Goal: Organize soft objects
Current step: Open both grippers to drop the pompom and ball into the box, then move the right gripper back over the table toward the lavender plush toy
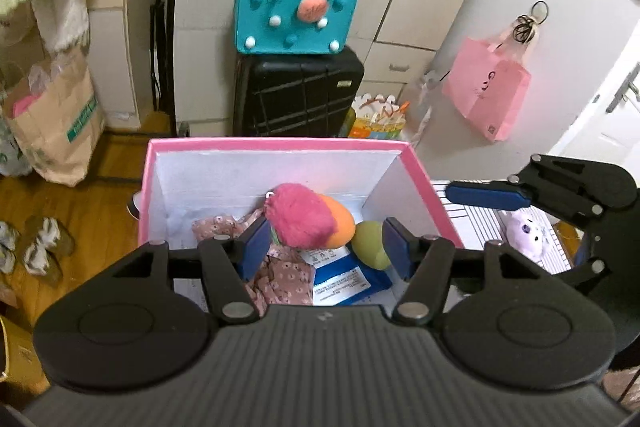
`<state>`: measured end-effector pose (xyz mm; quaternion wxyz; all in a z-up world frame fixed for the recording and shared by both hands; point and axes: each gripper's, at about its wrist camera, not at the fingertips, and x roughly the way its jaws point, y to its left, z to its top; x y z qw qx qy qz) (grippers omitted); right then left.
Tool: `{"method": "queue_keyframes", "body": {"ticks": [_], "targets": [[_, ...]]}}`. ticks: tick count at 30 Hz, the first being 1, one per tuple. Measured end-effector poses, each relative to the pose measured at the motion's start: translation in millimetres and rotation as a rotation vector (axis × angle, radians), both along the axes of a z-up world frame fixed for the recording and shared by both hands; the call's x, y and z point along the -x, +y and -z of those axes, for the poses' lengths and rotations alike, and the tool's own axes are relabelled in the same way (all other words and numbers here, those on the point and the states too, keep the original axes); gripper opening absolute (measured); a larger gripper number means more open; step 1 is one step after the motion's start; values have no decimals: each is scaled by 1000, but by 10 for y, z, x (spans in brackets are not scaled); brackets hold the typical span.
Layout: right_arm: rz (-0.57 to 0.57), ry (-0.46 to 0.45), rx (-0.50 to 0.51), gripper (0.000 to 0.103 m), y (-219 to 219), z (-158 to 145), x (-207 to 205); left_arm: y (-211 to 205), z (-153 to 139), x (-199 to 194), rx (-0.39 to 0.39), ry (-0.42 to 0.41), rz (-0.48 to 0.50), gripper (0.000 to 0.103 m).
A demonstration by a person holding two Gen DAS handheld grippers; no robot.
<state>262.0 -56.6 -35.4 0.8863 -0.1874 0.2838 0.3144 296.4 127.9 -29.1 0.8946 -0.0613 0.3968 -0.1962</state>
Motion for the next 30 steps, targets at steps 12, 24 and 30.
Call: {"method": "queue_keyframes", "body": {"ticks": [12, 24, 30], "targets": [[23, 76, -127, 59, -257, -331, 553, -111, -431, 626, -97, -78, 13, 63], [-11, 73, -155, 61, -430, -637, 1163, -221, -693, 1224, -93, -67, 40, 70], [-8, 73, -161, 65, -537, -715, 1460, -310, -804, 1555, -117, -73, 74, 74]]}}
